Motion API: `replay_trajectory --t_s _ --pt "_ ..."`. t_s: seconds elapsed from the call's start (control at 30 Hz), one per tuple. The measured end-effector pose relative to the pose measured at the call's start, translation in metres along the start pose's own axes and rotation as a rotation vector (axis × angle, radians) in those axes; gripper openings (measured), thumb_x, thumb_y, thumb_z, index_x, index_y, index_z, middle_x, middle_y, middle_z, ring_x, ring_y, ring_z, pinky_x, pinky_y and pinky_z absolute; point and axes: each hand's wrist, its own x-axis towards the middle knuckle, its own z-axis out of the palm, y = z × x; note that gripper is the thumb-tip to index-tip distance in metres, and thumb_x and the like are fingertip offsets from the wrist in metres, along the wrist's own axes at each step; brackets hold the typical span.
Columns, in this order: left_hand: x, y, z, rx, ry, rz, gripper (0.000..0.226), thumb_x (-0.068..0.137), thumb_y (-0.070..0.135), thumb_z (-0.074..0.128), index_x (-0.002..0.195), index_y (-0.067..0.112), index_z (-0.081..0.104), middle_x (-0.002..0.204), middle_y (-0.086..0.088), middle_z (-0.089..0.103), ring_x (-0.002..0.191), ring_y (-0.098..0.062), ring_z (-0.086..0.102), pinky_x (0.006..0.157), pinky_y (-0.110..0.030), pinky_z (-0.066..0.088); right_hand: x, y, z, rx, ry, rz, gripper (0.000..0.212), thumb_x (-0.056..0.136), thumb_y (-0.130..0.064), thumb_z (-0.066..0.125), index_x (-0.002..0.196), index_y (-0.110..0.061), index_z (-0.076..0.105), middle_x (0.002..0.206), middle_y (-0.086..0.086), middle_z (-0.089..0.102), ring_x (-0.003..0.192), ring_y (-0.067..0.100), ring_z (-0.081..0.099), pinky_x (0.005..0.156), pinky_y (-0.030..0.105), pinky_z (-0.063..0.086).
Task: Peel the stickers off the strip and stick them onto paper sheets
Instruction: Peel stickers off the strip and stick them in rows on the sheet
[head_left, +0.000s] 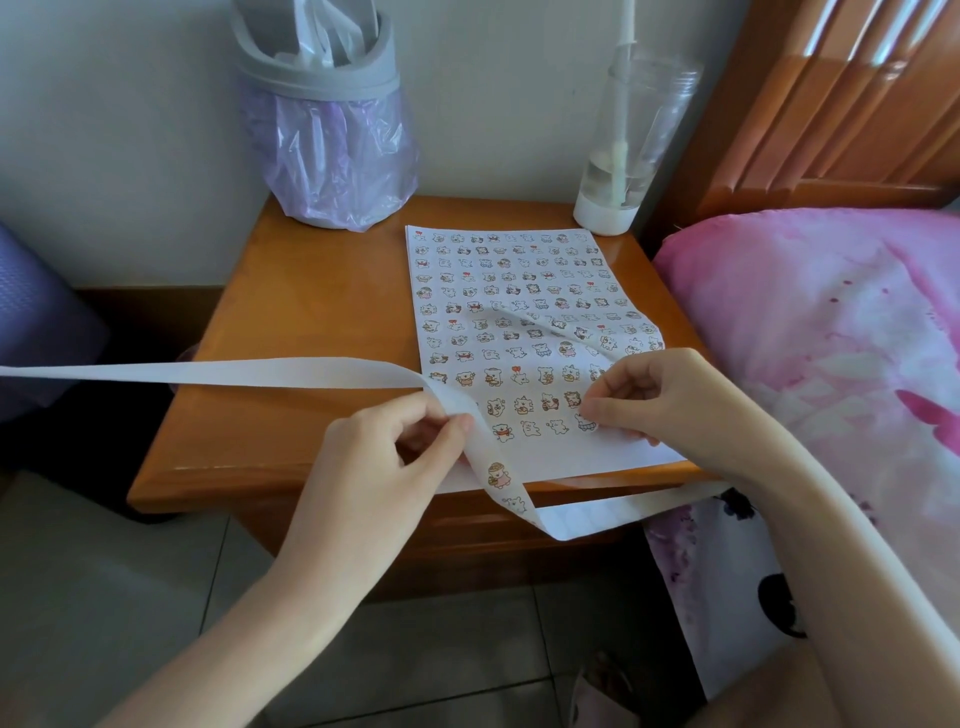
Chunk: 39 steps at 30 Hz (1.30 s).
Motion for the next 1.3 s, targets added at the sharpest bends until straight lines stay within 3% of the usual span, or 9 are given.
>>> replay_trajectory --t_s 0.77,0.93,1.1,1.3 --pt "0.0014 -0.0025 0.0008 0.012 -0.014 -0.026 0.010 0.083 0.032 0.061 0.085 0.025 0.068 0.083 0.020 0.068 0.081 0.010 0.061 0.054 -0.001 0.042 0.0019 0.0033 0.0048 -0.024 0.032 -0.036 0.005 0.079 -0.021 0.073 0.080 -0.016 0.071 0.076 0.001 0.069 0.057 0.002 0.053 0.048 0.009 0.041" --pt "0.0012 -0.0017 0.0005 0.007 -0.007 -0.028 0.011 0.084 0.031 0.061 0.084 0.024 0.069 0.081 0.020 0.069 0.078 0.008 0.063 0.054 -0.003 0.043 0.0006 0.0053 0.0046 -0.058 0.040 -0.068 0.009 0.077 -0.024 0.075 0.080 -0.018 0.071 0.075 0.007 0.067 0.060 0.009 0.049 0.054 0.022 0.039" --pt "0.0006 -0.0002 -0.0006 0.002 0.006 -0.028 0.011 0.085 0.030 0.061 0.083 0.023 0.069 0.074 0.023 0.066 0.075 0.011 0.061 0.052 -0.001 0.041 0.0047 0.0063 0.0035 -0.052 0.025 -0.037 0.026 0.075 -0.025 0.077 0.091 -0.019 0.058 0.066 -0.002 0.056 0.058 0.012 0.047 0.056 0.028 0.042" --pt "0.0012 -0.0002 -0.0017 0.006 0.007 -0.023 0.010 0.086 0.028 0.061 0.083 0.023 0.069 0.070 0.024 0.062 0.074 0.011 0.061 0.053 -0.001 0.041 0.0057 0.0069 0.0043 -0.125 -0.019 -0.054 0.012 0.082 -0.022 0.070 0.085 -0.021 0.058 0.076 -0.001 0.057 0.060 0.011 0.048 0.050 0.023 0.043"
